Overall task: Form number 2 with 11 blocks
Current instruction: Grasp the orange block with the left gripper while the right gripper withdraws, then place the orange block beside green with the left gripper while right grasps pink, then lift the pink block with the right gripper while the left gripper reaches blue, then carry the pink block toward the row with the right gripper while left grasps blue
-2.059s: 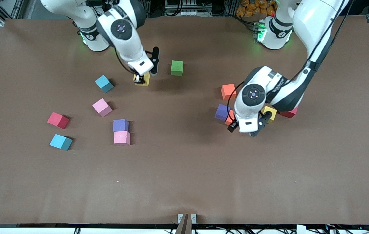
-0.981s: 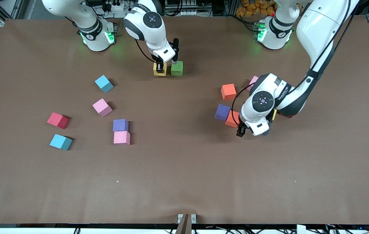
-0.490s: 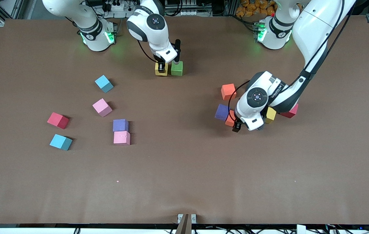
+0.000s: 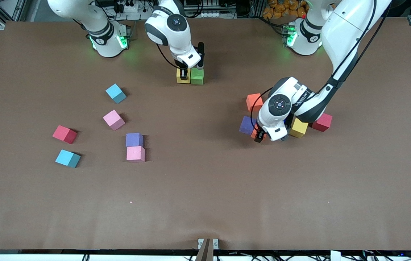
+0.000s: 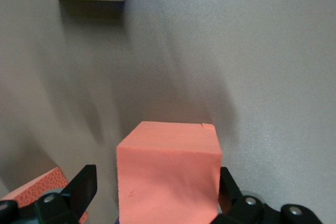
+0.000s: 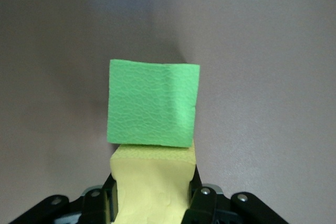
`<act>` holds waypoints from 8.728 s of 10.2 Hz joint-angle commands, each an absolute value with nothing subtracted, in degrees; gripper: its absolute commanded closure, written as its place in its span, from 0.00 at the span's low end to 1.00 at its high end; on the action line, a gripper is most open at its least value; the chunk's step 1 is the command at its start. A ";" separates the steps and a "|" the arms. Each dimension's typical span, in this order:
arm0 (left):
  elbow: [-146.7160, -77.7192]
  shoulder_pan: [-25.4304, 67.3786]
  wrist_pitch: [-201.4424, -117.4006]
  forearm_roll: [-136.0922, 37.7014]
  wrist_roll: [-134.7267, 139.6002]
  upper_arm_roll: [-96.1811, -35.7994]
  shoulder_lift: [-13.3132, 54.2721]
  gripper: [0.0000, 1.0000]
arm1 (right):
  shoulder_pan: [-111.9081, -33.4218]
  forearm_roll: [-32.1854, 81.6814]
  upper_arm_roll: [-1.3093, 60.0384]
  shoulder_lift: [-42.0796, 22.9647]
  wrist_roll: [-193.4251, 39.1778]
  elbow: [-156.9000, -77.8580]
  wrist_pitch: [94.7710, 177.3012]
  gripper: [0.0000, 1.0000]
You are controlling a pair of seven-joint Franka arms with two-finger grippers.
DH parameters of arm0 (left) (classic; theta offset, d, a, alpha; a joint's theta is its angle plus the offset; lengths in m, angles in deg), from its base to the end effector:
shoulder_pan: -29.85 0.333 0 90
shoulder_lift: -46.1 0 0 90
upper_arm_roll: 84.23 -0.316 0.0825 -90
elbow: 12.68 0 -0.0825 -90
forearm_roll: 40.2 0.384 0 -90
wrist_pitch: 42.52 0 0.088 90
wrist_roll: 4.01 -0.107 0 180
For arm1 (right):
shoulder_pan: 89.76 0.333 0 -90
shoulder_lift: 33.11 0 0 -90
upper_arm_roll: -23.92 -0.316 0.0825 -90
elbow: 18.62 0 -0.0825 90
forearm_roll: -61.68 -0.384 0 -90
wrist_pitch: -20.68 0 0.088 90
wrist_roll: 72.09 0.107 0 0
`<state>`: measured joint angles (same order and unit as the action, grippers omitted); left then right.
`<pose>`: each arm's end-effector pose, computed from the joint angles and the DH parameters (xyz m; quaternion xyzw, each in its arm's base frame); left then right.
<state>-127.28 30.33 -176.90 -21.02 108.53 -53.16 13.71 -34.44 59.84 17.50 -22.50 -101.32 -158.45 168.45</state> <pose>0.5142 -0.2936 0.1990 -0.8147 -0.5764 0.0466 0.0433 0.2283 0.4262 0.2247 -0.7110 -0.7025 0.0271 0.0114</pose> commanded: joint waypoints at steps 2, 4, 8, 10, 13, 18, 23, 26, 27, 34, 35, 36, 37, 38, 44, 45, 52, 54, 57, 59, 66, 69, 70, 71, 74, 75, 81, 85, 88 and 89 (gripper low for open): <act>-127.82 30.55 -178.05 -20.43 109.80 -53.11 13.32 0.00 | -33.60 60.54 17.76 -20.28 -100.04 -157.49 171.05 0.58; -127.73 30.64 -178.05 -20.08 109.80 -53.20 12.79 0.00 | -33.60 60.89 17.85 -20.19 -100.13 -157.49 171.06 0.57; -127.64 30.73 -178.40 -19.99 109.80 -53.20 12.61 0.00 | -33.51 60.89 17.76 -19.93 -100.04 -157.49 171.15 0.48; -127.64 30.82 -178.31 -19.99 109.80 -53.29 12.61 0.00 | -33.51 60.72 17.76 -20.01 -99.78 -157.49 171.15 0.19; -127.64 30.90 -178.31 -19.90 109.72 -53.38 12.61 0.00 | -33.60 60.63 17.76 -20.89 -99.69 -157.57 170.97 0.03; -127.55 31.08 -178.31 -19.90 109.80 -53.38 12.61 0.30 | -34.91 60.54 17.85 -26.41 -99.60 -157.31 166.43 0.00; -127.20 32.91 -176.74 -19.90 109.72 -53.38 14.62 0.75 | -49.12 61.07 18.03 -35.65 -101.00 -157.31 154.89 0.00; -127.20 35.29 -170.52 -21.74 109.63 -52.94 22.17 0.73 | -63.61 62.20 18.20 -35.66 -101.01 -157.31 155.33 0.00; -127.29 34.95 -169.97 -24.53 109.80 -52.07 23.41 0.72 | -67.84 62.21 18.20 -36.09 -100.66 -157.57 154.81 0.00; -128.08 27.15 -168.29 -25.00 135.43 -41.43 22.29 0.72 | -85.28 63.97 18.38 -33.03 -102.33 -158.45 154.08 0.00; -128.43 24.69 -168.82 -25.00 140.86 -41.43 21.67 0.72 | -85.28 64.14 18.29 -31.89 -102.33 -158.02 154.88 0.00; -129.83 23.53 -170.56 -24.91 146.22 -41.43 21.58 0.72 | -85.19 64.58 18.29 -30.40 -102.33 -157.67 157.41 0.00; -131.75 21.95 -172.84 -24.91 150.54 -41.43 21.58 0.72 | -84.93 64.58 18.29 -27.69 -102.33 -157.75 161.18 0.00; -134.21 18.98 -176.34 -24.82 154.41 -41.43 21.41 0.72 | -85.02 64.58 18.29 -25.31 -102.50 -157.84 164.00 0.00; -136.79 10.07 -183.76 -24.03 161.30 -41.69 15.88 0.72 | -85.54 64.49 18.29 -20.72 -104.08 -158.19 168.07 0.00; -136.78 8.85 -184.55 -24.03 162.70 -41.69 15.26 0.72 | -85.98 64.49 18.29 -20.02 -104.08 -158.28 168.59 0.00; -135.38 7.70 -186.31 -23.86 164.91 -42.39 13.41 0.71 | -86.68 64.49 18.11 -17.73 -104.87 -158.37 170.17 0.00; -134.68 6.04 -186.31 -23.51 165.09 -43.87 12.27 0.71 | -87.48 64.49 18.11 -15.98 -105.49 -158.37 171.84 0.00; -134.32 4.18 -186.40 -23.33 166.05 -45.38 12.18 0.71 | -87.83 64.41 17.85 -16.49 -106.19 -158.37 170.72 0.02; -134.23 3.75 -186.40 -23.24 166.14 -45.38 12.26 0.69 | -87.74 64.32 17.68 -17.72 -106.19 -158.28 168.61 0.00; -130.73 3.92 -179.04 -23.85 165.70 -45.03 14.18 0.00 | -87.57 64.32 17.50 -18.96 -110.58 -157.40 167.10 0.53; -127.74 4.53 -172.98 -23.94 164.83 -44.06 15.25 0.00 | -87.57 64.32 17.50 -21.94 -110.41 -155.04 161.43 0.54; -126.69 5.06 -169.91 -23.94 163.61 -43.97 15.60 0.00 | -87.48 64.23 17.41 -22.56 -110.41 -153.55 158.52 0.54; -126.50 6.02 -168.83 -23.94 162.20 -43.97 16.39 0.00 | -87.13 63.88 17.32 -23.87 -110.24 -153.10 156.66 0.54; -125.19 11.63 -165.32 -23.94 152.74 -43.97 19.11 0.00 | -87.04 60.82 12.60 -26.69 -105.08 -148.89 147.72 0.54; -124.40 14.53 -164.70 -23.94 149.13 -44.06 19.29 0.00 | -87.04 60.45 10.66 -26.61 -101.92 -146.53 145.42 0.54; -122.46 29.13 -167.05 -16.21 139.78 -44.85 16.66 0.00 | -78.09 60.45 7.57 -25.55 -83.36 -142.99 145.83 0.55; -122.20 32.39 -173.56 -7.80 137.07 -45.03 12.72 0.00 | -72.73 60.36 7.65 -22.84 -74.85 -140.62 147.85 0.54; -121.75 33.01 -174.71 -7.15 126.45 -44.94 9.72 0.00 | -65.53 55.72 7.83 -18.88 -62.46 -139.56 154.60 0.55; -122.01 33.01 -174.71 -7.50 124.76 -44.94 9.63 0.00 | -64.03 55.27 7.83 -17.74 -58.86 -138.78 155.23 0.55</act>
